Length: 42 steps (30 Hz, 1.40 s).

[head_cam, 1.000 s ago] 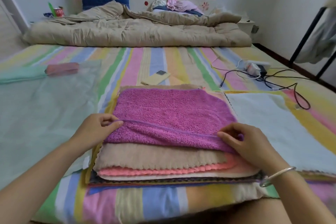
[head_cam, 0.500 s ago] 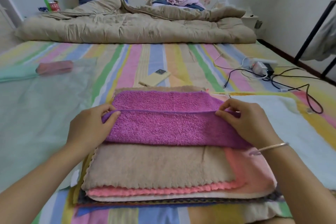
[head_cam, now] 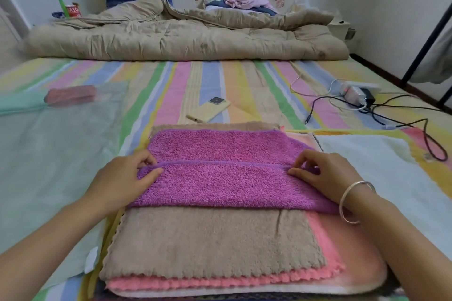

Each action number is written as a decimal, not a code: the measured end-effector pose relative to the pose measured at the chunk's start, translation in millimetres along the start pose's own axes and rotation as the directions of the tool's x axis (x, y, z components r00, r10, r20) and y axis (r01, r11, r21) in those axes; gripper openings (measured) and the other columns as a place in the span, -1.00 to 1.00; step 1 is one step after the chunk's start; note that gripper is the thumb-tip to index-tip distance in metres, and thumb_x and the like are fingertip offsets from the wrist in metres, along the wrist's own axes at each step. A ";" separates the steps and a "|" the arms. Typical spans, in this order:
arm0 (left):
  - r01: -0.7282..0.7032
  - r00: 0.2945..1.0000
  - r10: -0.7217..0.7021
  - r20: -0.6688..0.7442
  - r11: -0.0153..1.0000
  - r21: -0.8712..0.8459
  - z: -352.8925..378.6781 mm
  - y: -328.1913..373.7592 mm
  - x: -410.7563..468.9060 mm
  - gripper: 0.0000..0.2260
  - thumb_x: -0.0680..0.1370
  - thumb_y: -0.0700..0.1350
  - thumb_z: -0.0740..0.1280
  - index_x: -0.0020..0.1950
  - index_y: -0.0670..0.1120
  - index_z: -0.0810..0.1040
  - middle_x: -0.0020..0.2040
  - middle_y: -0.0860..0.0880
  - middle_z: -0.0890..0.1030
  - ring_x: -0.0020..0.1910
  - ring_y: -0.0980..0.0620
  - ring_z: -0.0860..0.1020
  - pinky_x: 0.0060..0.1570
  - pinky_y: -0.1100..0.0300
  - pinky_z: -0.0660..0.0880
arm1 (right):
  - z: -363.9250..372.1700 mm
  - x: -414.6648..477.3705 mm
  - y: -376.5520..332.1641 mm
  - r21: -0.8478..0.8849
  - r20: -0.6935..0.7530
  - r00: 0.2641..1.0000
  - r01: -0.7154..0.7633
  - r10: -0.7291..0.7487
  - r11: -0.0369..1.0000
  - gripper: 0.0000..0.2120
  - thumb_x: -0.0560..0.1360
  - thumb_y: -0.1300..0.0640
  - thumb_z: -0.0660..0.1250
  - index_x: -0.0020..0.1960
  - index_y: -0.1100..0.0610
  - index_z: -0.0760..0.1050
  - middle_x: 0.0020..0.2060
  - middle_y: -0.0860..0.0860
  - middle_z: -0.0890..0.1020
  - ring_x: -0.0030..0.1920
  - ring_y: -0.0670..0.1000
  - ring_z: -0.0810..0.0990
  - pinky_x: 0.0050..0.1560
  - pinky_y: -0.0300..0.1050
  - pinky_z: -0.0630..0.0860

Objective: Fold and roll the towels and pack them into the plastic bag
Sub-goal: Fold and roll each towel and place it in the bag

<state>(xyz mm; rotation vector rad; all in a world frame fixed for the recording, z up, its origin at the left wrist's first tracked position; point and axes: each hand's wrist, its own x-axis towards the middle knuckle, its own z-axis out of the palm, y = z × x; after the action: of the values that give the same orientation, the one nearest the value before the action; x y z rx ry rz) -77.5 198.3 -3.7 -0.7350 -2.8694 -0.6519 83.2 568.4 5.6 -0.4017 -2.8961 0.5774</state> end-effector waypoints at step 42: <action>-0.561 0.803 0.594 -0.045 0.780 0.279 -24.8 12.0 -25.8 -0.83 0.43 -0.06 0.21 -0.11 -0.03 0.57 -0.17 0.06 0.59 -0.19 -0.01 0.56 -0.16 0.20 0.35 | -0.3 -76.2 -6.7 -0.121 -0.310 0.939 0.114 -0.147 0.986 -0.68 0.33 0.31 0.42 -0.04 -0.04 0.53 -0.11 -0.17 0.55 -0.05 -0.03 0.54 -0.22 -0.12 0.46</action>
<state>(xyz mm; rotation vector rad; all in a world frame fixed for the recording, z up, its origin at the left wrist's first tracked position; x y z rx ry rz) -49.1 185.9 17.8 -1.3811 -2.3321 -0.2253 154.2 540.3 0.6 -0.2820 -2.6208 0.3113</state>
